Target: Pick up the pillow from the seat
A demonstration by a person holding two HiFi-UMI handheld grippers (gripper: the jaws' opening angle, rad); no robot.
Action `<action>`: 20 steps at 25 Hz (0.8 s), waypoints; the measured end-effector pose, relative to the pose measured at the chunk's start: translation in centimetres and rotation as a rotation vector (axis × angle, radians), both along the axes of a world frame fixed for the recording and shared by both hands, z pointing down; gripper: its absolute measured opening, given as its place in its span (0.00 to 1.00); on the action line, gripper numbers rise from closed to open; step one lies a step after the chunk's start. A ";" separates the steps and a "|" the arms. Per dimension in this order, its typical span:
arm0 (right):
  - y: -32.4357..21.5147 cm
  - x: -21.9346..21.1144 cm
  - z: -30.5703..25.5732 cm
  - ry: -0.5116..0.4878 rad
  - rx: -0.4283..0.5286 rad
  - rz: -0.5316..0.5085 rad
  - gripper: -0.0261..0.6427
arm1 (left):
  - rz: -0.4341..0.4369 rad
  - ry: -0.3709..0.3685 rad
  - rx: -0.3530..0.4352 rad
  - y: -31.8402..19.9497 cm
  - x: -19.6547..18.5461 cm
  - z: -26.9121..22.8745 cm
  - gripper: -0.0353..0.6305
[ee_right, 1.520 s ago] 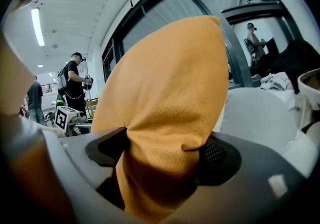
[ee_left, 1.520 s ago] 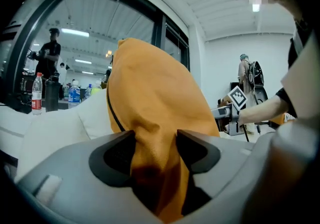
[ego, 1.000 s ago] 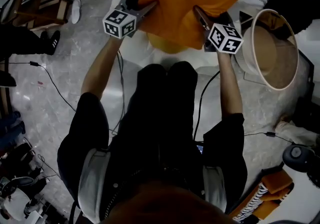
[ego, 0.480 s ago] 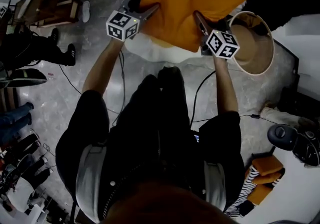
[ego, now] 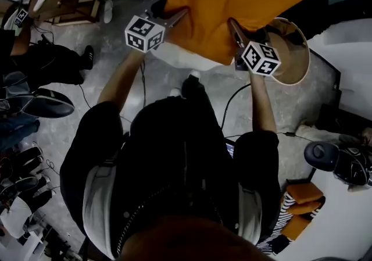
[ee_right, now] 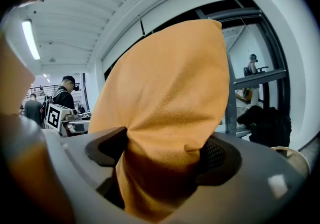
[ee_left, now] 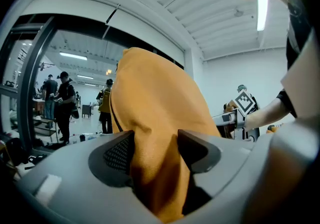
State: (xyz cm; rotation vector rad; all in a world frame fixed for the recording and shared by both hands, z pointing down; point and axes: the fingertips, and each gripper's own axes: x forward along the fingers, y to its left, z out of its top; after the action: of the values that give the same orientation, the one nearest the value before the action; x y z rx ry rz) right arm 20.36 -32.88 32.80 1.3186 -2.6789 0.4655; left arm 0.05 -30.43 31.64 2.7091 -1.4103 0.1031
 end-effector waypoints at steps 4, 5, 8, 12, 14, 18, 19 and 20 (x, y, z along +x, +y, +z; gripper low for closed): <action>1.3 -0.8 -0.3 -0.002 0.022 -0.004 0.67 | -0.021 0.000 0.011 1.5 -0.7 -0.4 0.47; 1.6 -1.0 -0.2 -0.001 0.023 -0.007 0.67 | -0.027 0.000 0.012 1.8 -0.9 -0.4 0.47; 2.0 -1.9 -0.1 -0.002 0.023 -0.017 0.66 | -0.039 -0.001 0.016 2.5 -1.7 -0.6 0.47; 2.5 -2.9 -0.4 -0.005 0.026 -0.023 0.66 | -0.048 0.001 0.021 3.2 -2.7 -1.0 0.47; 2.8 -3.2 -0.7 -0.003 0.030 -0.025 0.66 | -0.050 0.004 0.027 3.6 -3.0 -1.4 0.47; 3.4 -4.1 -1.2 0.003 0.040 -0.028 0.66 | -0.046 0.002 0.035 4.2 -4.0 -1.7 0.47; 3.5 -4.2 -1.3 0.004 0.043 -0.027 0.66 | -0.046 0.003 0.037 4.3 -4.1 -1.8 0.47; 3.6 -4.3 -1.4 0.005 0.046 -0.027 0.66 | -0.045 0.004 0.040 4.4 -4.1 -1.8 0.47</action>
State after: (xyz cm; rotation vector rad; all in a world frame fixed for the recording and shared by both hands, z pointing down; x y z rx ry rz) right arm 16.11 -29.30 31.42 1.2919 -2.7152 0.3987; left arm -4.04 -26.06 29.84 2.7049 -1.4873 0.0668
